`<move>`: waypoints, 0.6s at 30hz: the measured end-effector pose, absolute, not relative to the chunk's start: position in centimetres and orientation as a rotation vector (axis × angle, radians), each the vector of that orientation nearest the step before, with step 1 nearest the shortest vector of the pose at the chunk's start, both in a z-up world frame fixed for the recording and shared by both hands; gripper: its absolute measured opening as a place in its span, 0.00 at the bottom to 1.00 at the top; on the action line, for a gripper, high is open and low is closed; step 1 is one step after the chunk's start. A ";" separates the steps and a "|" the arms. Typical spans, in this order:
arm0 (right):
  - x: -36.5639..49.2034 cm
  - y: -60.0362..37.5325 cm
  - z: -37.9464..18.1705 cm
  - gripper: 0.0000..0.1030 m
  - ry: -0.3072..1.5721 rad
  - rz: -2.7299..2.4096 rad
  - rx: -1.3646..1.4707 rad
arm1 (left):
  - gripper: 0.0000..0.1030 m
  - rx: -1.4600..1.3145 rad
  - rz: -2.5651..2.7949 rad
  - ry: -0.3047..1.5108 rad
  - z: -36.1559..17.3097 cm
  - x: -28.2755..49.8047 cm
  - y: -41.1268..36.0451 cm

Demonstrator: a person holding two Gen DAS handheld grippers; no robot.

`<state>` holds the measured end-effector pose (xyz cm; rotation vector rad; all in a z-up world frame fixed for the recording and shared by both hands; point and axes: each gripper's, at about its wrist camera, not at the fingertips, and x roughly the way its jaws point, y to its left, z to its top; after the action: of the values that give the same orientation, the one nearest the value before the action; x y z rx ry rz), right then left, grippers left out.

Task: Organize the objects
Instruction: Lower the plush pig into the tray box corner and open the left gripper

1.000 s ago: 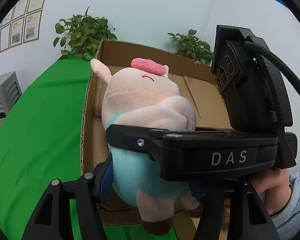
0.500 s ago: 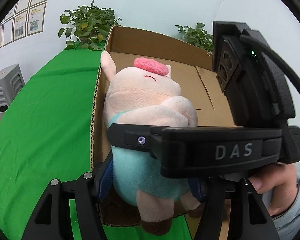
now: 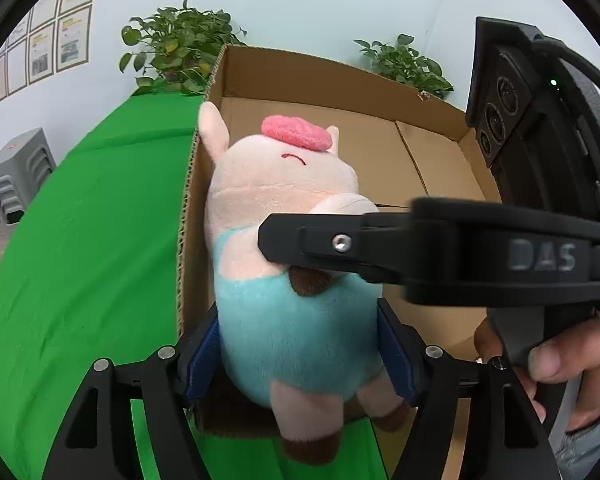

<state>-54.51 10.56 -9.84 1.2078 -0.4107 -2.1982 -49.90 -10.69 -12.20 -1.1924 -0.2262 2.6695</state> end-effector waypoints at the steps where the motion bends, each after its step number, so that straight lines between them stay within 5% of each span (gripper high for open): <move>1: -54.3 10.5 -9.7 0.70 -0.402 -2.216 1.204 | 0.68 -1.189 2.677 -0.219 -12.0 -49.0 -10.5; 8: -53.4 8.1 -9.2 0.68 -0.333 -2.367 1.206 | 0.68 -1.117 2.763 -0.237 -10.2 -45.4 -12.7; 18: -52.8 10.4 -7.9 0.91 -0.449 -2.401 1.145 | 0.68 -1.132 2.765 -0.270 -11.2 -44.4 -14.2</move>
<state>-52.80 10.36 -7.94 1.1449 -0.4488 -2.4006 -44.39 -14.22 -11.18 -1.1324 -0.2704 2.7650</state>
